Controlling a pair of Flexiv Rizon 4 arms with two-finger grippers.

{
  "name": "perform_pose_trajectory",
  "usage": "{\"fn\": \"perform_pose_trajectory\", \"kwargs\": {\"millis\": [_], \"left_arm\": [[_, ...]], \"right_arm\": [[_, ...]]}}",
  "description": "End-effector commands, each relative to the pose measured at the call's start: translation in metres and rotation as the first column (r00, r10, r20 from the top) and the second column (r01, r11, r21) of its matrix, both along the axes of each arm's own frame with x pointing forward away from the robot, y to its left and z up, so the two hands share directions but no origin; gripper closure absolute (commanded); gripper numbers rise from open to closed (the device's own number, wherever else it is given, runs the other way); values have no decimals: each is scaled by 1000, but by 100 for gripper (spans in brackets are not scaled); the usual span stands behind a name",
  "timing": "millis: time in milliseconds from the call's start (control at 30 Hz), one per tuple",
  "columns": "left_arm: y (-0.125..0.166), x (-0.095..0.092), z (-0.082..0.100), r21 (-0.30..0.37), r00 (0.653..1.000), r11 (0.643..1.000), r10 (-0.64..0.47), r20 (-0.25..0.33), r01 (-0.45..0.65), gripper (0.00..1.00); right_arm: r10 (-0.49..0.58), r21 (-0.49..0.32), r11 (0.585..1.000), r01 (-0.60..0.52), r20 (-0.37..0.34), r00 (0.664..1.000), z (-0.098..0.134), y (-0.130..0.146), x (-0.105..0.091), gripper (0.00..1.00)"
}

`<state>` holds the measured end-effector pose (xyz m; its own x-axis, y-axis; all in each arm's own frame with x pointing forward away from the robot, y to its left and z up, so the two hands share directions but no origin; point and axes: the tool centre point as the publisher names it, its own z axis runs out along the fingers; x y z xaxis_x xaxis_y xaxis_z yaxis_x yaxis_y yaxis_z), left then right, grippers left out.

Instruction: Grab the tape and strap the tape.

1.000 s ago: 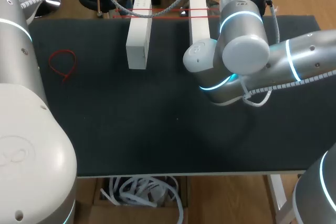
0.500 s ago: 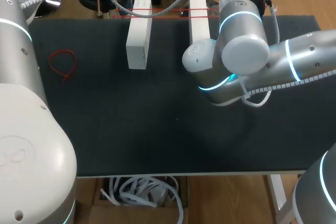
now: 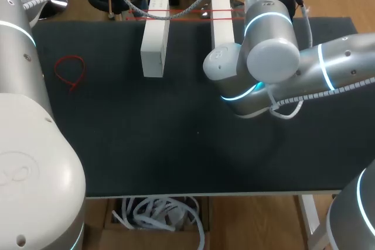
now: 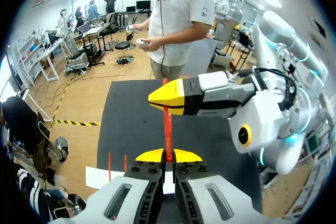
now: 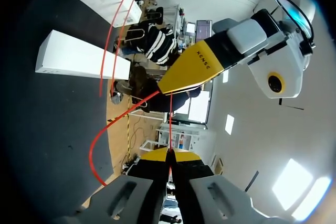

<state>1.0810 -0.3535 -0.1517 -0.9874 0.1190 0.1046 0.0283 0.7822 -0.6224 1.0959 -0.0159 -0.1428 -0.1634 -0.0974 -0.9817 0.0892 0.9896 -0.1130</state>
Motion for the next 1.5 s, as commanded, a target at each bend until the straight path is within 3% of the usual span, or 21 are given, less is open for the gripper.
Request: {"fn": "perform_pose_trajectory", "kwargs": {"millis": [33, 1500], "left_arm": [[0, 1, 1, 4, 1000, 1000, -1, -2, 1, 100], [0, 1, 1, 4, 1000, 1000, -1, -2, 1, 100]], "right_arm": [[-2, -5, 1000, 2, -7, 1000, 2, -1, 1, 100], [43, 14, 999, -43, -20, 999, 0, 16, 0, 100]]}}
